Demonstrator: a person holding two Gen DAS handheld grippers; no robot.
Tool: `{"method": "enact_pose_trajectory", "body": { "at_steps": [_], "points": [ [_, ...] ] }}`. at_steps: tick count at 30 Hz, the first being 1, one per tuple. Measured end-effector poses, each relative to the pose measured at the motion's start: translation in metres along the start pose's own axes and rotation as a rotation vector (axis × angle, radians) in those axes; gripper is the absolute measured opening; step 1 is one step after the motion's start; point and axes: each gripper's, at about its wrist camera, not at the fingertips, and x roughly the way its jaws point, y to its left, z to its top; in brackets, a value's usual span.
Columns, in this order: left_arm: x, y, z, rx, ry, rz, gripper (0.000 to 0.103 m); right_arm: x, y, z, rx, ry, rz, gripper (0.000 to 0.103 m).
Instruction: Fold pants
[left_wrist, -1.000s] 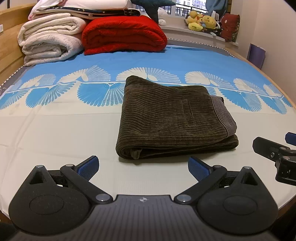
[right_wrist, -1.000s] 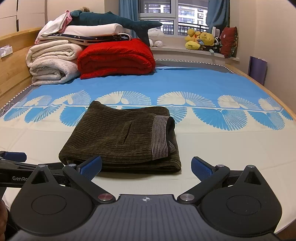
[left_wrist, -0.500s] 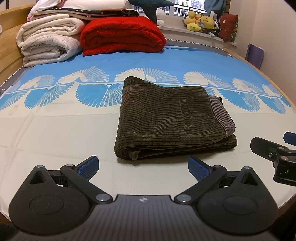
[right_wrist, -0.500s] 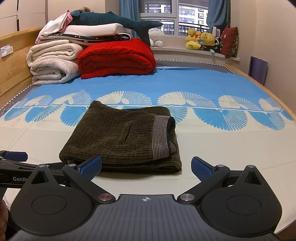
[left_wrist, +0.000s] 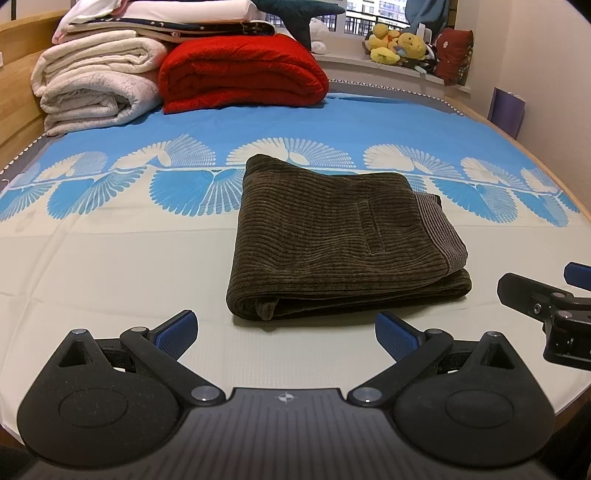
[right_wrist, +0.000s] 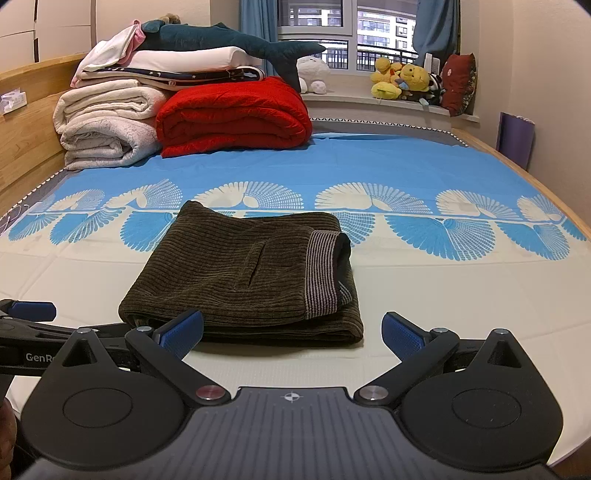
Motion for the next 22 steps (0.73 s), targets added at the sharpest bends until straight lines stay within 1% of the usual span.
{"method": "enact_pose_trajectory", "body": {
  "at_steps": [22],
  "points": [
    [-0.0004, -0.0010, -0.0013, 0.010, -0.009, -0.004, 0.103, -0.0015, 0.0002, 0.0004, -0.002, -0.003, 0.007, 0.102]
  ]
}}
